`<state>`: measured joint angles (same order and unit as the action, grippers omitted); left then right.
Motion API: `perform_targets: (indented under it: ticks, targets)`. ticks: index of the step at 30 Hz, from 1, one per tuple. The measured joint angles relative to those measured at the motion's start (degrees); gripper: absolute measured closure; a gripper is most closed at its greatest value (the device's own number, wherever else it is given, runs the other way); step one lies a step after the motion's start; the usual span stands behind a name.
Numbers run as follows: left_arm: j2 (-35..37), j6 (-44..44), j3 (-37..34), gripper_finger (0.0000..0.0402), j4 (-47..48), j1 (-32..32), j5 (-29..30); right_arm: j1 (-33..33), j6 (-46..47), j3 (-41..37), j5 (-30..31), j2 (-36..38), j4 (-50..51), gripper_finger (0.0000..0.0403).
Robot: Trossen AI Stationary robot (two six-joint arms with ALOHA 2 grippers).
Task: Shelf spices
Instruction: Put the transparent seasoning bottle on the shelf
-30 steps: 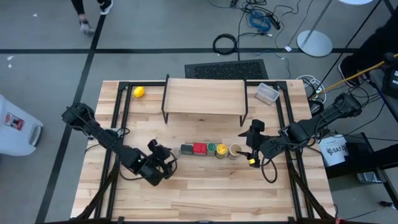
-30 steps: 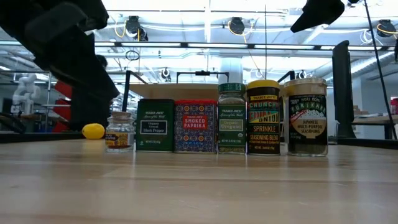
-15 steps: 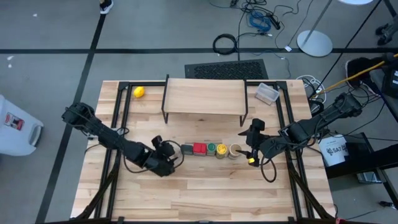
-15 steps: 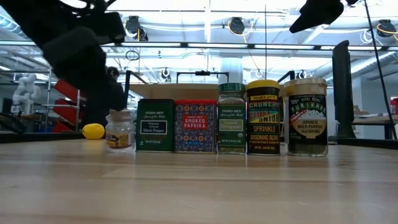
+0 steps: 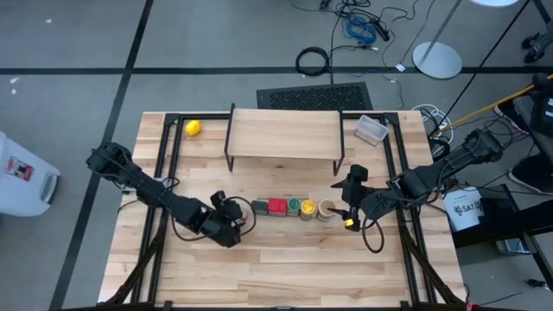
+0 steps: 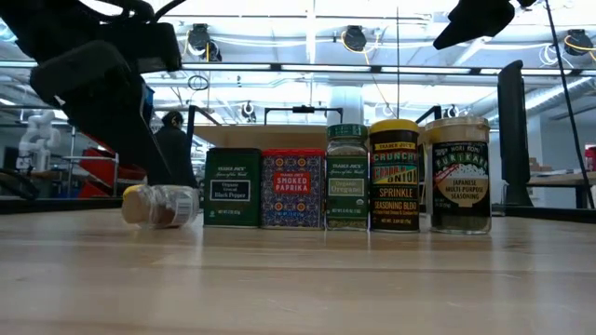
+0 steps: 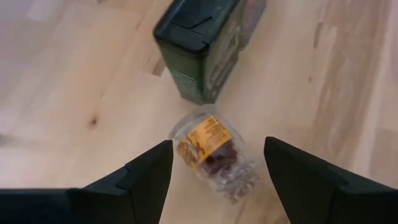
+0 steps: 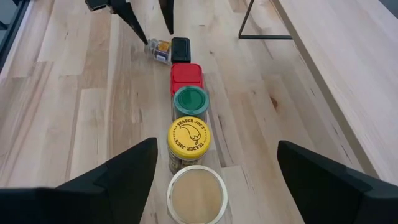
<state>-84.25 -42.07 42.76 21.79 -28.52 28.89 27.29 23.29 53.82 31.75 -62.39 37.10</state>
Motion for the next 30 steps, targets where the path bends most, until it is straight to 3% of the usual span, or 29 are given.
perform_targets:
  ticks: [6, 17, 30]
  targets:
    - [0.0, -9.6, 0.0, 0.0139, -0.5, -0.5, 1.2, 0.0, 0.0, 0.0, 0.0, 0.0, 0.0, 0.0085]
    - [-0.8, -11.6, 0.0, 0.0139, -4.5, -2.4, 3.7, 0.0, 0.0, 0.0, 0.0, 0.0, 0.0, 0.0085]
    - [-10.2, -12.1, 0.0, 0.0139, -14.5, -2.4, 3.9, 0.0, 0.2, 0.0, 0.0, 0.0, 0.0, 0.0085]
